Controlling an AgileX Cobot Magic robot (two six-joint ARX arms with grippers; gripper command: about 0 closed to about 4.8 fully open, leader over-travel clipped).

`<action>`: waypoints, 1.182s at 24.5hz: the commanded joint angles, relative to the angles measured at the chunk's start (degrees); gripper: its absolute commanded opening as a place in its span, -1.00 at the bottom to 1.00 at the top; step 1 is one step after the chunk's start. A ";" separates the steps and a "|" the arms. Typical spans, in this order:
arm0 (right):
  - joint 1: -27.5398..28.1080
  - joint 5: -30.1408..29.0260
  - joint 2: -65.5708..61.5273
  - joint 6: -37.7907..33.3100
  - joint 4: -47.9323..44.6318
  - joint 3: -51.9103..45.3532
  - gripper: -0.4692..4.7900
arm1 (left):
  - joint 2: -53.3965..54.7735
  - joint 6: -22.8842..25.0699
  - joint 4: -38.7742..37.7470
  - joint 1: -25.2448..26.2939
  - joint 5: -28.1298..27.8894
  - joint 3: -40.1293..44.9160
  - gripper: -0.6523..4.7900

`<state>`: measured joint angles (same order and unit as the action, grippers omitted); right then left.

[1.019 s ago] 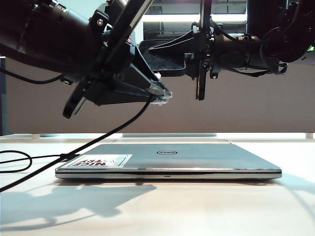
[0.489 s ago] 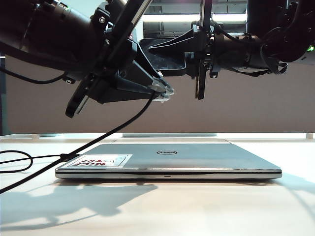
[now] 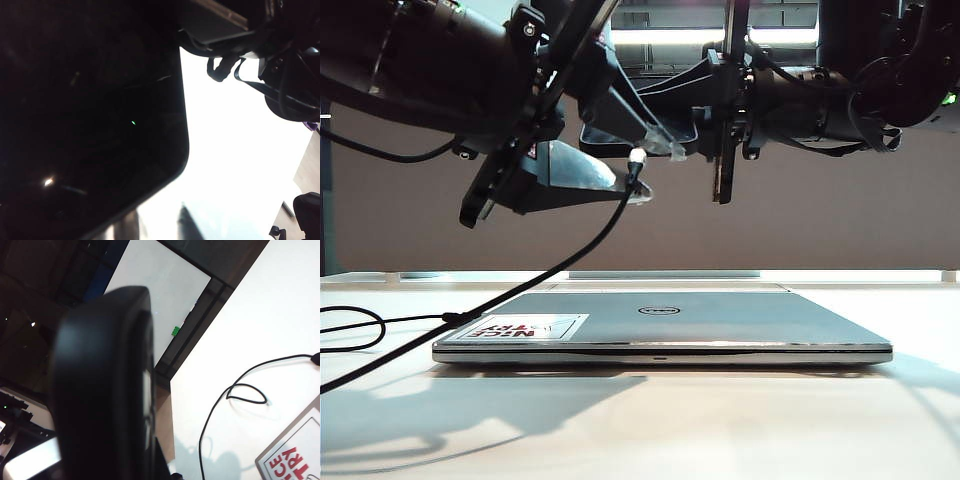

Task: Pick up the charging cable and the phone, plug the charging cable into the charging port on the phone, and finally place them back on the table.

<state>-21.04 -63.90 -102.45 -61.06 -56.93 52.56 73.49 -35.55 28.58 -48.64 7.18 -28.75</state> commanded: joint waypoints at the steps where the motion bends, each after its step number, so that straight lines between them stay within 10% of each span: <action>1: 0.85 1.03 0.50 0.07 -1.88 0.44 -0.83 | -0.24 1.57 0.52 -0.11 -0.04 -0.22 -0.16; 11: 7.69 1.38 0.50 0.02 -1.60 0.42 -0.84 | -2.62 4.31 -1.55 -0.09 -0.04 -0.26 -0.04; 15: 9.79 3.93 0.55 1.27 -1.60 0.44 -0.84 | -4.42 6.64 -1.51 -0.02 -0.04 -0.46 -0.72; 18: 10.64 6.86 0.55 2.86 -1.27 0.44 -0.84 | -6.03 6.64 -1.55 0.20 -0.04 -0.46 -0.78; 29: 10.91 16.81 5.88 20.50 26.25 0.46 -0.84 | -8.39 10.16 -3.50 2.69 -0.07 -0.92 -0.78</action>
<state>-10.22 -48.14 -98.72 -44.64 -34.00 52.53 65.49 -26.13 25.98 -46.74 7.07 -28.91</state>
